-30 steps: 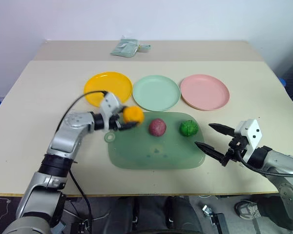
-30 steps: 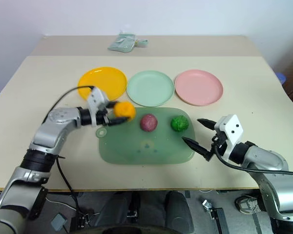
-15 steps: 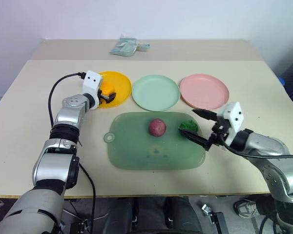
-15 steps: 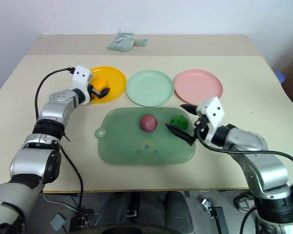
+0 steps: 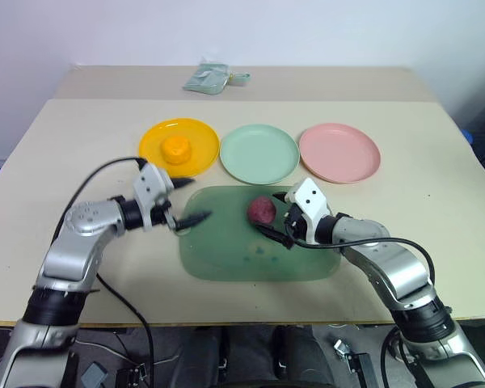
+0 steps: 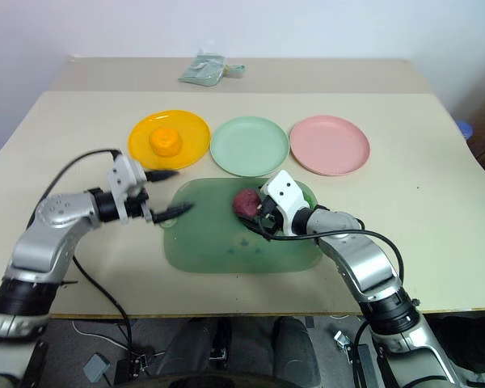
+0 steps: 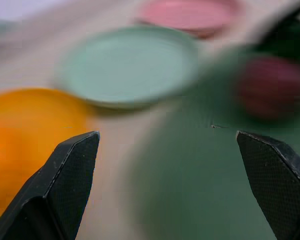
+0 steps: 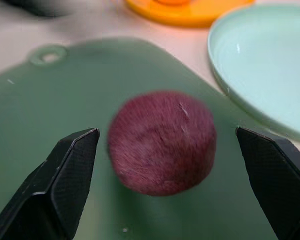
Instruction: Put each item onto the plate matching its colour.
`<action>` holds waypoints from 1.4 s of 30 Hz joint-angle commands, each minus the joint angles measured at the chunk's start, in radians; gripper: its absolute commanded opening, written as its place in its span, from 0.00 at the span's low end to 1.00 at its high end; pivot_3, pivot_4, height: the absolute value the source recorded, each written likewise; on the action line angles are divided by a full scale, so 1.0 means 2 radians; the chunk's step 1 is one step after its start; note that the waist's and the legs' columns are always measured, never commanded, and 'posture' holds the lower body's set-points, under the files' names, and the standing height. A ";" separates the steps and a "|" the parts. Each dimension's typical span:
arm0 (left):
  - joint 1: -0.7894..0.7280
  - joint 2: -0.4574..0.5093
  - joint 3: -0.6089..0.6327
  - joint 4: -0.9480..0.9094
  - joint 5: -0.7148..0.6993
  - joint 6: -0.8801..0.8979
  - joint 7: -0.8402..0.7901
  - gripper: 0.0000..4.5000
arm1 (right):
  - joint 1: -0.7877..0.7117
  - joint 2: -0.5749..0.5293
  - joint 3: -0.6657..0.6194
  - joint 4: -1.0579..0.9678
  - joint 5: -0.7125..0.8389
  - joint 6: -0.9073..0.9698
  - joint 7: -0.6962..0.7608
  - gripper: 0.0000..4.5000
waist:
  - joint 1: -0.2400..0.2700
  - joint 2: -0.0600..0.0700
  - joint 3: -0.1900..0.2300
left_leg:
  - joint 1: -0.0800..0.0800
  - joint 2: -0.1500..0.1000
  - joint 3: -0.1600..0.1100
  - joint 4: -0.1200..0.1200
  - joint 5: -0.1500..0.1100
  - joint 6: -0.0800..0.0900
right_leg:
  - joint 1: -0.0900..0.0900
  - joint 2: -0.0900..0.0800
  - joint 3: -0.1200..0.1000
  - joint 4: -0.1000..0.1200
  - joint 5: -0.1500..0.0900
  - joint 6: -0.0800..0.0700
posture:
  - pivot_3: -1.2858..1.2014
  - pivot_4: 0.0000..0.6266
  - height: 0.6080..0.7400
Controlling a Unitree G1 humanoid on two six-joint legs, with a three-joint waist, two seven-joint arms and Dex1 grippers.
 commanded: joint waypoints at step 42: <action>0.065 -0.008 -0.010 -0.106 -0.031 0.046 0.034 1.00 | 0.030 -0.098 -0.095 0.037 0.001 -0.079 0.117 0.59 | -0.001 0.001 0.000 | 0.001 0.000 0.001 0.000 0.000 0.001 | 0.000 0.000 0.001 0.000 0.000 0.000 | 0.52 0.24 1.00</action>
